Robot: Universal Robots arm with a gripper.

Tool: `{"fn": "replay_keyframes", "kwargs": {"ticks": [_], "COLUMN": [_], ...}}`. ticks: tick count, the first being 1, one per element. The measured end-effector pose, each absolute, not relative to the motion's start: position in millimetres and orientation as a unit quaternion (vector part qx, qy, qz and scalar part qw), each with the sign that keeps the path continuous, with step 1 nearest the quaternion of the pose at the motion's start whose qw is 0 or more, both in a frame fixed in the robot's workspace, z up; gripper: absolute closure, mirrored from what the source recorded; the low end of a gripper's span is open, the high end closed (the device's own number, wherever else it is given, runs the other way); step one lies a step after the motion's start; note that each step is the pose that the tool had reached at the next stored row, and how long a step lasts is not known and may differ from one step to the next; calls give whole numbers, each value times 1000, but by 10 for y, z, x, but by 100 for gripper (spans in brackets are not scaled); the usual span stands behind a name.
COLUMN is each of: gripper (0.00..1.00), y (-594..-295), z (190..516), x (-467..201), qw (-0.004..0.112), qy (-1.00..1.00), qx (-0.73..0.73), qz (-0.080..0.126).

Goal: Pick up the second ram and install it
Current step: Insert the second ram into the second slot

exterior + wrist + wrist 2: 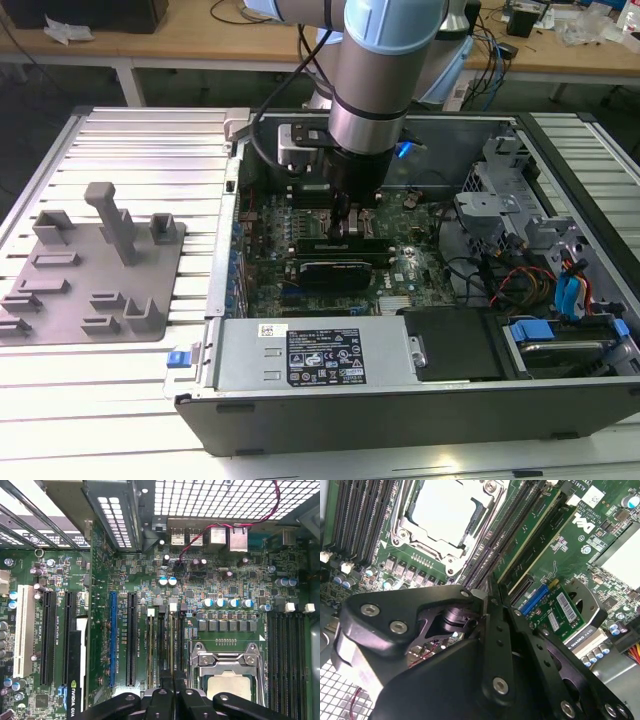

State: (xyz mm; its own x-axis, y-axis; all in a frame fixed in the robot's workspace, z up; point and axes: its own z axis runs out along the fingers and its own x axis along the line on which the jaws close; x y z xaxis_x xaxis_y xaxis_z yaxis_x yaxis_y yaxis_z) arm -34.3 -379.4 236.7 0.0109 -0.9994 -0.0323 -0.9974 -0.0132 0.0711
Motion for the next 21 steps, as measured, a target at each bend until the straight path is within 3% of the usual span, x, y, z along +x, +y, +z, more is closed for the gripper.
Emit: {"fn": "replay_keyframes", "kwargs": {"ticks": [21], "gripper": [91], "y": [-3794], "z": [2344], "x": [-343], "qw": [12], "qy": [-713], "qx": [700], "qz": [-38]}}
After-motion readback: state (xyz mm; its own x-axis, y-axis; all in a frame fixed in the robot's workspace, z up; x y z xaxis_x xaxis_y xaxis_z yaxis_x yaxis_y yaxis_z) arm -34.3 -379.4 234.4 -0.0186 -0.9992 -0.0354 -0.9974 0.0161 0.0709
